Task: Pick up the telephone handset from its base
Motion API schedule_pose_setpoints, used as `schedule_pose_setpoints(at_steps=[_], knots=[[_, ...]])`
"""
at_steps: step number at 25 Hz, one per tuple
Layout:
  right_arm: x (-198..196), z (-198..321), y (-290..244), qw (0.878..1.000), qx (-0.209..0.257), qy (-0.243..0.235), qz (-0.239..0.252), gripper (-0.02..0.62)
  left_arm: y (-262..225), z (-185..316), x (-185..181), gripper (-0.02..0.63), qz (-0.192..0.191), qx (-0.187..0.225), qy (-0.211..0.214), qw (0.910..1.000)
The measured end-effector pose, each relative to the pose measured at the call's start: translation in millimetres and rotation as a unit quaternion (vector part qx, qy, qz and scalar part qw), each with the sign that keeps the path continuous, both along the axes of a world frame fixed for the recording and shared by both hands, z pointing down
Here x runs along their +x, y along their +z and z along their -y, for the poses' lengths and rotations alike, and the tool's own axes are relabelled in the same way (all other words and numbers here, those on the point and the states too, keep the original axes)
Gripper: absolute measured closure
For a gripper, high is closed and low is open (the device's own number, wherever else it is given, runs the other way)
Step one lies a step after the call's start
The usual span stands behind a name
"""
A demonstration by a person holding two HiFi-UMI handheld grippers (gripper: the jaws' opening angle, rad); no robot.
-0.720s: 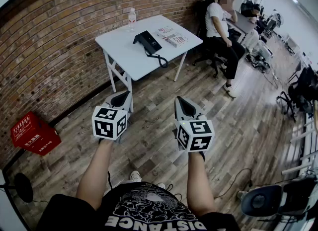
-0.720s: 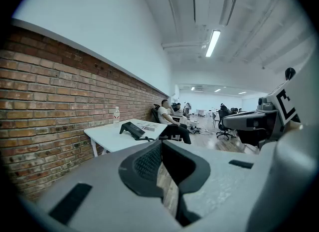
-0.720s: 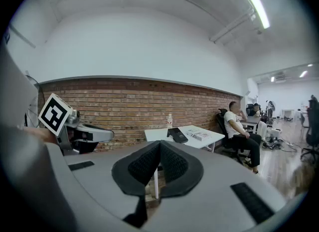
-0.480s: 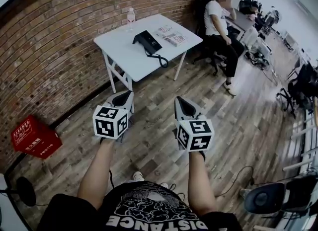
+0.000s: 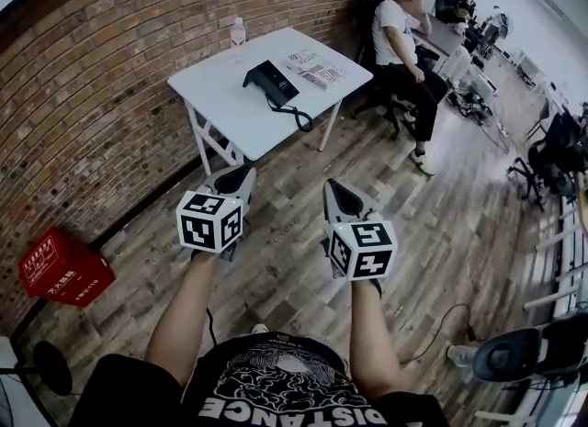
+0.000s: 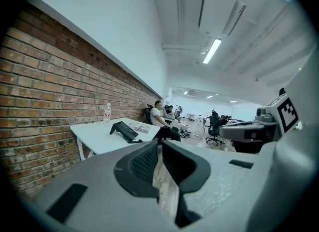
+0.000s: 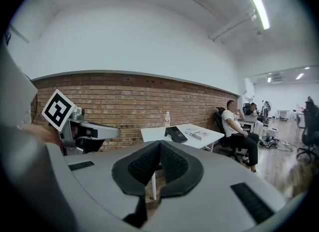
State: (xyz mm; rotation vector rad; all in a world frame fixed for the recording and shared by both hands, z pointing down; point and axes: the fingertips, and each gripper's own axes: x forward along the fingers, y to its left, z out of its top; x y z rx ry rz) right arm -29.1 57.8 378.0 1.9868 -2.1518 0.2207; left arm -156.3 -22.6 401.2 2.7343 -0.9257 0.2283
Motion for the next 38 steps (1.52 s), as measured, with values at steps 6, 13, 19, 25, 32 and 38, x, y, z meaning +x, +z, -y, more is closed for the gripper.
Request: schedule_pose_setpoints(at_steps=[6,13,19,25,32,38], knots=[[1,26,-1,1.000,0.005,0.001,-0.001,0.595,4,23,9,0.560,-0.006,-0.008,0.015,0.9998],[10,50,2,1.000,0.005,-0.007,0.001,0.595,10,48,17,0.506,-0.012,-0.022,0.009,0.9996],[33,87,10,1.000,0.003,-0.021,0.005,0.595,21,81,37,0.483,-0.015,-0.035,-0.002,0.9993],[71,137,12,0.999,-0.002,-0.043,0.008,0.595,25,128,73,0.454,-0.016,-0.046,-0.021,0.9986],[122,196,13,0.997,-0.008,-0.073,0.015,0.595,33,176,118,0.426,-0.015,-0.067,-0.045,0.9966],[155,234,14,0.994,-0.008,-0.105,0.018,0.595,34,206,152,0.397,-0.013,-0.070,-0.067,0.9952]])
